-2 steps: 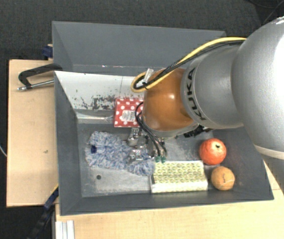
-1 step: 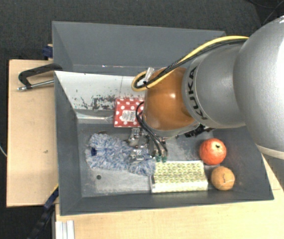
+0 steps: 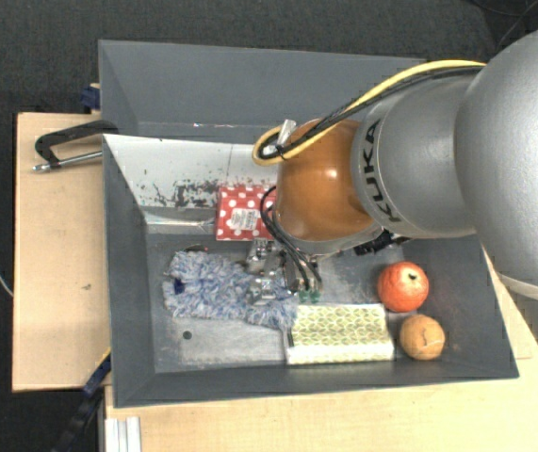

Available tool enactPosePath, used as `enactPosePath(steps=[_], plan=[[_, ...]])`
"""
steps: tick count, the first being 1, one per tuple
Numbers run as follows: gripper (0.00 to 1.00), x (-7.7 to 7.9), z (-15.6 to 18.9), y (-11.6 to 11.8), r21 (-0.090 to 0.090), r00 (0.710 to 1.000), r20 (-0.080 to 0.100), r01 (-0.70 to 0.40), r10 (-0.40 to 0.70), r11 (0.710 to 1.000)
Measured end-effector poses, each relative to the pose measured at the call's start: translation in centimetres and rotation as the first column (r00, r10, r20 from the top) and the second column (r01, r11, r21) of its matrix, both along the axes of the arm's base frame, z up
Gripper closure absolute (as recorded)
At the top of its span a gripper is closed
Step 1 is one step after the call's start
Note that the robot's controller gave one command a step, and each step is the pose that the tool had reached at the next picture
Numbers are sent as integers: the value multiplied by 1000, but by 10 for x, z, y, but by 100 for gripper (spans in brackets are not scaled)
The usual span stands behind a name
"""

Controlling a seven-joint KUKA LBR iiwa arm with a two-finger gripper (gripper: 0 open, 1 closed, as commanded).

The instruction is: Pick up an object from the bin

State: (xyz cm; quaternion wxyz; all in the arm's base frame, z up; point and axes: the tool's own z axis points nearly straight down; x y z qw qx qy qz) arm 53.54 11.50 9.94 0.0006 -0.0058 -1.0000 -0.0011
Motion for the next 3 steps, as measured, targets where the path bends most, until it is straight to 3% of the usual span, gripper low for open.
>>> enactPosePath(steps=[3], plan=[[100, 1, 50, 0, 0, 1000, 4, 0, 0, 1000]])
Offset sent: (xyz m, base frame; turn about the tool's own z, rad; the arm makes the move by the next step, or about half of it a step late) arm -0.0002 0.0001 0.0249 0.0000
